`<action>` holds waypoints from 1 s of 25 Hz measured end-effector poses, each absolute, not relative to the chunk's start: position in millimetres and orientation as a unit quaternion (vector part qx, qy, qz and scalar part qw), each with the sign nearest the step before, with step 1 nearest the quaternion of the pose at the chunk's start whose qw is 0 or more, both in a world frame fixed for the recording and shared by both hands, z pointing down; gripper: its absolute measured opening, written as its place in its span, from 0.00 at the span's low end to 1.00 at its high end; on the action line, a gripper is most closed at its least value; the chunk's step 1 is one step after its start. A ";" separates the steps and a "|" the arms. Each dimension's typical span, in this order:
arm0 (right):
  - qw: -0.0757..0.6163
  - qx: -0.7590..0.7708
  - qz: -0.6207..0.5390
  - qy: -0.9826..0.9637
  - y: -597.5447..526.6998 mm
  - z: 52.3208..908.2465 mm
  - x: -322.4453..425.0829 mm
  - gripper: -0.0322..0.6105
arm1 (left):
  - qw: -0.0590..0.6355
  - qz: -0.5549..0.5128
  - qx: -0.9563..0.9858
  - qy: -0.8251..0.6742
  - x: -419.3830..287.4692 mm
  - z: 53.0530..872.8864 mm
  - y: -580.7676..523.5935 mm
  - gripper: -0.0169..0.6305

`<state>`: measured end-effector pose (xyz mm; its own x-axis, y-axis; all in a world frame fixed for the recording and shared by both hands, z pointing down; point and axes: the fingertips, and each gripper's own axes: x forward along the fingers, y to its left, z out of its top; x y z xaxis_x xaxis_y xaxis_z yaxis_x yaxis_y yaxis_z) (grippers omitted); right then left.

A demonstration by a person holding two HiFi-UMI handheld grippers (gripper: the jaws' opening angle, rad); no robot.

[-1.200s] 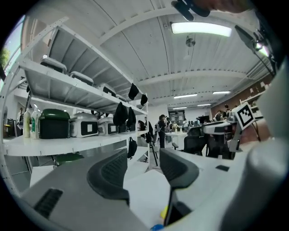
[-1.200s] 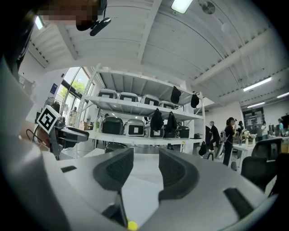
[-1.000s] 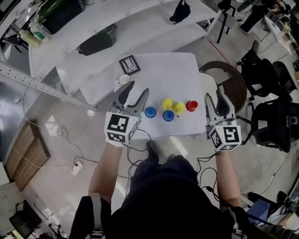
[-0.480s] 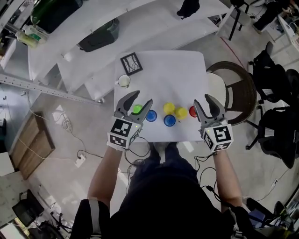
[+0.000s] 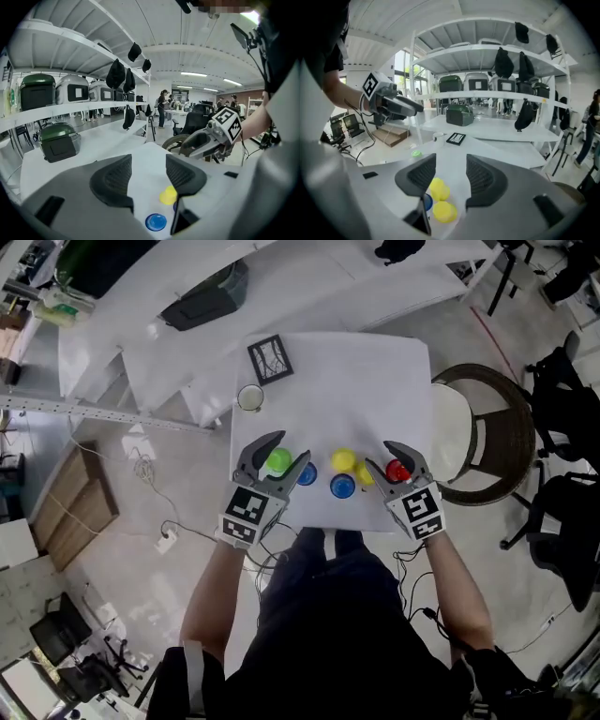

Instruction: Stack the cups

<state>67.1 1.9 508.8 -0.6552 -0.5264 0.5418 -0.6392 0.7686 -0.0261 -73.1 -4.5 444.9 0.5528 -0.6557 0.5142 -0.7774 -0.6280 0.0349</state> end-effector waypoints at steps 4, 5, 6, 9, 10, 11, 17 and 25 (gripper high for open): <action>0.328 0.243 0.108 -0.906 12.9 555.2 29.9 0.39 | 0.145 0.243 0.869 -0.407 -93.5 466.7 -5.6 0.36; 0.346 0.229 0.108 -0.903 15.7 567.2 24.0 0.41 | 0.148 0.244 0.869 -0.404 -98.3 470.8 -6.7 0.36; 0.362 0.218 0.108 -0.900 18.3 578.2 19.3 0.42 | 0.151 0.245 0.869 -0.401 -102.4 474.0 -7.7 0.36; 0.397 0.198 0.108 -0.889 20.2 602.8 7.3 0.42 | 0.160 0.252 0.870 -0.394 -113.7 483.1 -10.4 0.36; 0.410 0.193 0.109 -0.885 20.5 610.3 4.6 0.42 | 0.164 0.252 0.869 -0.393 -116.7 486.3 -11.2 0.36; 0.423 0.189 0.110 -0.880 21.2 617.7 2.7 0.42 | 0.168 0.249 0.869 -0.394 -118.5 488.4 -12.4 0.36; 0.487 0.159 0.116 -0.851 29.7 657.4 -2.1 0.42 | 0.177 0.242 0.871 -0.390 -119.4 496.7 -13.4 0.36; 0.514 0.164 0.134 -0.831 28.3 676.8 -2.4 0.41 | 0.190 0.235 0.862 -0.406 -133.6 500.6 -17.1 0.36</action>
